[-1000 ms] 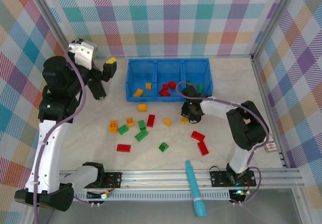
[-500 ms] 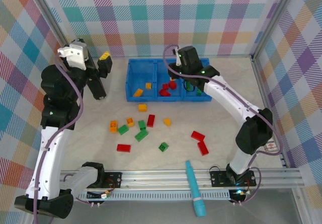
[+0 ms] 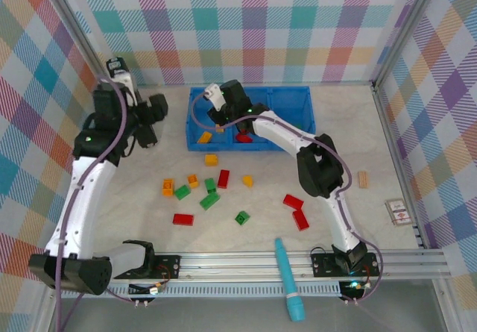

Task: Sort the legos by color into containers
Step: Place the lego in the container, then pick up the lego from the middle-left of the table.

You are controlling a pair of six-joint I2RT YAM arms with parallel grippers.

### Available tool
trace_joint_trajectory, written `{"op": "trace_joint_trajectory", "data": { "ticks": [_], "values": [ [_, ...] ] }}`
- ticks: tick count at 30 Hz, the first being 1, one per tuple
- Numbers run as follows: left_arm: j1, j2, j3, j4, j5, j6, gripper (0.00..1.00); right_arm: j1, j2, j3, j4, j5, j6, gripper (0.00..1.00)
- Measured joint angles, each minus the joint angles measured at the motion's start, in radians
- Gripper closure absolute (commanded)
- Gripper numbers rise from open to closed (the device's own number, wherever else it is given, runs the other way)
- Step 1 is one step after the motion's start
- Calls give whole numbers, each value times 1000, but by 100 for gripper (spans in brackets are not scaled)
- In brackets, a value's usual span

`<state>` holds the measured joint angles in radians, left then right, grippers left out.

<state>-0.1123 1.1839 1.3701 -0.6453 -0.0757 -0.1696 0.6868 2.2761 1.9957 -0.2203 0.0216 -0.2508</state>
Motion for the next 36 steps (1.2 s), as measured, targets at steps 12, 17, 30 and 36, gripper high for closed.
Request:
{"op": "trace_joint_trajectory", "data": {
  "ticks": [12,17,30,36],
  "values": [
    [0,174,-312,-119,14,-118,4,3,86,89,-7,-23,-92,47],
    [-2,175,-365,-120,13,-130,7,5,75,85,9,-23,-114,42],
    [-61,176,-474,-143,-40,-185,10,-48,-489,-79,-308,-11,-66,1],
    [-103,211,-476,-150,-72,-193,10,-77,-856,-198,-556,97,33,1]
  ]
}}
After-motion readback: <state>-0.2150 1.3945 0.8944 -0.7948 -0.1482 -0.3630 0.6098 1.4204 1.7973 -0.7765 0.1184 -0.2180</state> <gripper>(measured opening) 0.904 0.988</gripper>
